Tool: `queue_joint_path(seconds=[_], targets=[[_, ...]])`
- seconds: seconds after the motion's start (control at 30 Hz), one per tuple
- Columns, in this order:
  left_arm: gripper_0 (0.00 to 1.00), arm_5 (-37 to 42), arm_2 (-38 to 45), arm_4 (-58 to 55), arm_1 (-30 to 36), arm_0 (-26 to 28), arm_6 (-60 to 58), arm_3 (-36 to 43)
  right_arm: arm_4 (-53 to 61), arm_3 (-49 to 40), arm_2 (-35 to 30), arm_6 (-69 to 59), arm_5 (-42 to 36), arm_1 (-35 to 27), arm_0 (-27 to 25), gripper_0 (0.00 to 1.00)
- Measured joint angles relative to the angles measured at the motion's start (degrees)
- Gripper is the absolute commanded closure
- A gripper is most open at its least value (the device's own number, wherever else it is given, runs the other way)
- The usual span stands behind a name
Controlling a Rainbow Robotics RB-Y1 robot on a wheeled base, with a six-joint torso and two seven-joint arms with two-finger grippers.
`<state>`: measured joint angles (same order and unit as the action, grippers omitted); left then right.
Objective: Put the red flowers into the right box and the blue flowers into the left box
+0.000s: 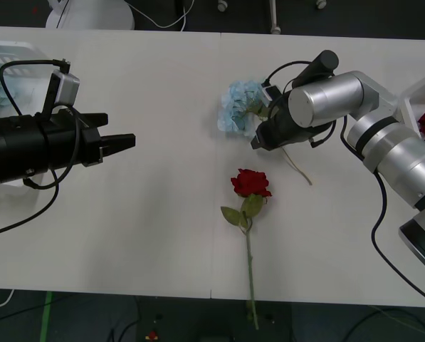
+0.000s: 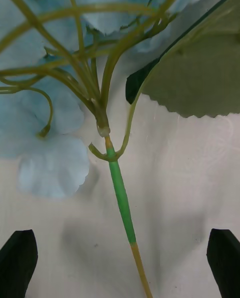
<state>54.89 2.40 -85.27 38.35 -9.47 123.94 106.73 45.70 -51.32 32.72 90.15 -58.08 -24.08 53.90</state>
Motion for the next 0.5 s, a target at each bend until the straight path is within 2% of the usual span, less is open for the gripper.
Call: queue_joint_path(seconds=[0.07,0.13,0.2,0.23,0.27,0.5], targets=[[0.00,-0.3,0.0,0.0,0.0,0.1,0.0,0.0,-0.2,0.5,0.0,0.1,0.2,0.4,0.0,0.13],[0.00,-0.7,0.0,0.0,0.0,0.3,0.0,0.0,-0.3,0.6,0.0,0.1,0.2,0.7,0.0,0.43],[0.00,-0.9,0.0,0.0,0.0,0.5,0.0,0.0,-0.4,0.6,0.0,0.2,0.2,0.8,0.0,0.80],[0.00,-0.9,0.0,-0.1,0.0,0.5,0.0,0.0,-0.4,0.6,0.0,0.2,0.2,0.8,0.0,0.92],[0.00,-0.9,0.0,-0.1,0.0,0.5,0.0,0.0,-0.4,0.6,0.0,0.2,0.2,0.8,0.0,1.00],[0.00,-1.1,0.0,-0.8,0.0,0.6,0.0,0.0,-0.9,0.6,0.0,2.2,0.6,0.8,0.0,1.00]])
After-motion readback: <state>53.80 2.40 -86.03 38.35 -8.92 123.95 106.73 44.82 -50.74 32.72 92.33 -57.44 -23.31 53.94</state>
